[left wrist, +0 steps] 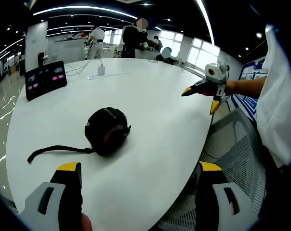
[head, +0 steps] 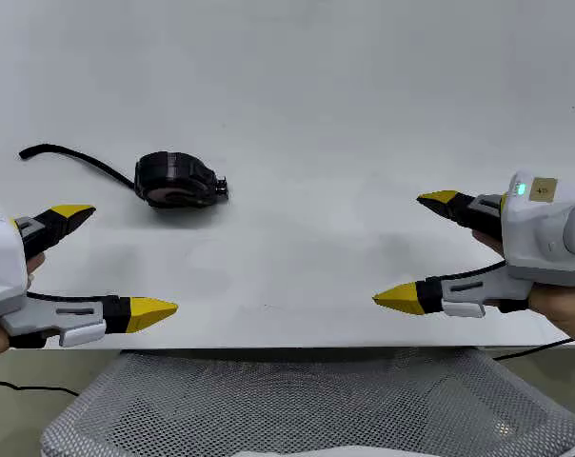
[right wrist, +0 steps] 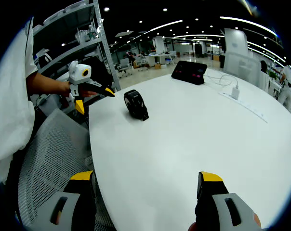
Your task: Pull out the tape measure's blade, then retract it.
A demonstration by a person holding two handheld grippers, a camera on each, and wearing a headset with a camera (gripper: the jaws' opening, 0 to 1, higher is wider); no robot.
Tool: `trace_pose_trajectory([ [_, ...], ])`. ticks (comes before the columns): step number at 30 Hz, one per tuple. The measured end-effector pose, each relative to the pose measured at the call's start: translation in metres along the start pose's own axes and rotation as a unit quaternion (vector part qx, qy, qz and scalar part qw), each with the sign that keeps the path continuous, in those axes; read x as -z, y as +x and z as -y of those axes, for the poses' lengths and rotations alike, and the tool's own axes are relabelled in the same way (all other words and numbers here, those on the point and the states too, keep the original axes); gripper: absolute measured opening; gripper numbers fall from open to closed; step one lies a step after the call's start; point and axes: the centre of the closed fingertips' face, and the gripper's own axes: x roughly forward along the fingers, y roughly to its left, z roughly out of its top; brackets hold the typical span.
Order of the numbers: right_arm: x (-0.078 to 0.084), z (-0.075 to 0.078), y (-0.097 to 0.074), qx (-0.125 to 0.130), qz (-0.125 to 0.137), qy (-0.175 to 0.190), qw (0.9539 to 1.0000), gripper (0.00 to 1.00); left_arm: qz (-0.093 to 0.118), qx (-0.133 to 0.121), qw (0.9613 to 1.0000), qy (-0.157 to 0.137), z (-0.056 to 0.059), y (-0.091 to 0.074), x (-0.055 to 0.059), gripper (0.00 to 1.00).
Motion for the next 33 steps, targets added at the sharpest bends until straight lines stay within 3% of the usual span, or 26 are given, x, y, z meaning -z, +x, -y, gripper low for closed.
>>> trace_pose_trajectory([
  [26, -0.0021, 0.0019, -0.0002, 0.007, 0.004, -0.003, 1.0, 0.87, -0.004, 0.0, 1.0, 0.002, 0.0002, 0.0003, 0.0018, 0.95],
  [33, -0.0032, 0.0049, 0.0001, 0.01, 0.005, -0.006, 0.9999, 0.84, -0.005, -0.001, 1.0, 0.004, -0.0025, 0.0001, 0.0013, 0.87],
])
